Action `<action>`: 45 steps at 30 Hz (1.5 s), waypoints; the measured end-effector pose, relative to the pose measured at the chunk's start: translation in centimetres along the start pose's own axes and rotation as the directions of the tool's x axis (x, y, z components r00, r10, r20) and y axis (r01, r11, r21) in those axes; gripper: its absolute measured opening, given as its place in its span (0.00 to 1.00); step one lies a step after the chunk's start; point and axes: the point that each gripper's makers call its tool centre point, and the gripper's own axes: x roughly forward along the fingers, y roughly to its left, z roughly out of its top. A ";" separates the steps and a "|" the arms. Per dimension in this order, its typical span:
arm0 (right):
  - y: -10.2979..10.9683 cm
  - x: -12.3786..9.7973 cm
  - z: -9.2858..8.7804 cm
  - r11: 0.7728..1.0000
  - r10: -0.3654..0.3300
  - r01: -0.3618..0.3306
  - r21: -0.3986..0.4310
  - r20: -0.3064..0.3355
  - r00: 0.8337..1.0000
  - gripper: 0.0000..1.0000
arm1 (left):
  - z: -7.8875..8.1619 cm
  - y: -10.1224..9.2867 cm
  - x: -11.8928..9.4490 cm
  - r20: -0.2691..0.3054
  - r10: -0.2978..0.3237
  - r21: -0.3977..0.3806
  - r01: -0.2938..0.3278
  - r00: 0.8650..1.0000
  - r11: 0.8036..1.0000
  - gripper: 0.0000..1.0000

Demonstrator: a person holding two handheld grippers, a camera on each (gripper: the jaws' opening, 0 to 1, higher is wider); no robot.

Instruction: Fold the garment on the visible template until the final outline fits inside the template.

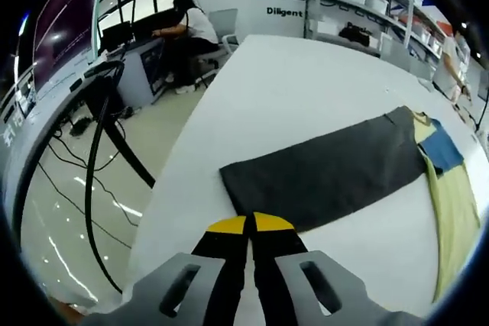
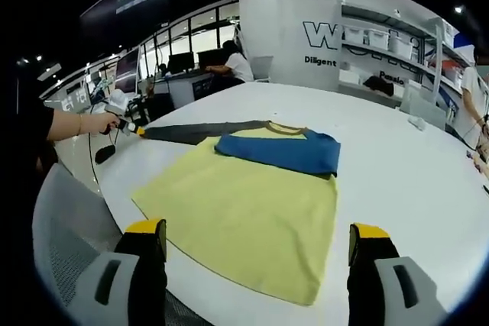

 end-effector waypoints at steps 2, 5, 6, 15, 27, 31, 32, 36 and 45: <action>0.9 -1.0 -0.2 1.000 0.009 -0.010 0.013 0.011 1.000 0.99 | 0.0 0.1 0.0 0.000 0.008 -0.012 -0.008 1.000 1.000 0.01; 2.4 -2.1 -1.1 1.000 0.030 -0.030 0.009 0.006 1.000 0.99 | 0.1 0.4 0.1 -0.003 0.013 -0.024 -0.013 1.000 1.000 0.01; 2.8 -2.3 -1.5 0.999 0.038 -0.038 0.010 0.003 0.999 0.99 | 0.0 0.6 0.3 -0.006 0.015 -0.033 -0.015 1.000 0.999 0.01; 4.5 -3.4 -3.1 0.998 0.063 -0.063 -0.013 -0.013 0.998 0.99 | -0.3 1.4 1.5 -0.019 0.013 -0.152 -0.016 1.000 0.988 0.01; 5.3 -4.5 -4.1 0.998 0.055 -0.055 0.000 0.024 0.998 0.99 | 0.7 3.6 4.9 0.039 0.068 -0.326 -0.051 0.997 0.944 0.01; 4.1 -5.2 -4.1 1.000 -0.005 0.003 0.026 0.062 0.998 0.99 | 0.0 7.2 7.2 0.026 0.207 -0.433 -0.175 0.978 0.884 0.01; 4.2 -5.3 -4.1 1.000 -0.005 0.004 0.030 0.063 0.998 0.99 | -0.6 8.0 7.6 0.008 0.227 -0.447 -0.199 0.974 0.872 0.01; 4.0 -5.3 -4.2 1.000 -0.007 0.006 0.019 0.057 0.998 0.99 | -1.4 9.3 9.3 -0.019 0.246 -0.448 -0.228 0.969 0.864 0.01; 3.0 -5.2 -3.4 0.994 -0.087 0.090 -0.066 0.044 0.995 0.99 | -1.5 11.2 10.3 -0.114 0.371 -0.391 -0.385 0.922 0.836 0.01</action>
